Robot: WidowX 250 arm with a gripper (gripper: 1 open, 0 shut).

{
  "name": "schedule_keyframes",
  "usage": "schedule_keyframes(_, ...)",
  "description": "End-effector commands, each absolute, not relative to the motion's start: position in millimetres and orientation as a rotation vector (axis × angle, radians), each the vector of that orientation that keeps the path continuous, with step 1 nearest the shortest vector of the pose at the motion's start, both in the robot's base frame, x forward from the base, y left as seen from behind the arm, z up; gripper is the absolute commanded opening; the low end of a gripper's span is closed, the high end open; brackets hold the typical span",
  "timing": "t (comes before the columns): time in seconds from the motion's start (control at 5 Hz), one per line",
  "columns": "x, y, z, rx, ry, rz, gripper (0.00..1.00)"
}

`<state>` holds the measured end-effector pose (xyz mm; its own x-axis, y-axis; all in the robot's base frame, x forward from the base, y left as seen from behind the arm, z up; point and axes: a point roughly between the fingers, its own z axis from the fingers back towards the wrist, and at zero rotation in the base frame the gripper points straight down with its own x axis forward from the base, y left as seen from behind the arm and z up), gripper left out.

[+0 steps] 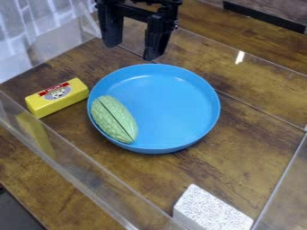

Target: Put the yellow block in the blue tray

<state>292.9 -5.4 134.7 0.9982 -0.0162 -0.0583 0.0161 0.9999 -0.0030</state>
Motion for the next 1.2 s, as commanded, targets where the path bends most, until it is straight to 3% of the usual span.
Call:
schedule_keyframes(0.0, 291, -4, 128.6, -0.003, 0.075, -0.05, 1.0)
schedule_keyframes(1.0, 280, 19, 102.2, -0.007, 0.135, -0.311, 1.0)
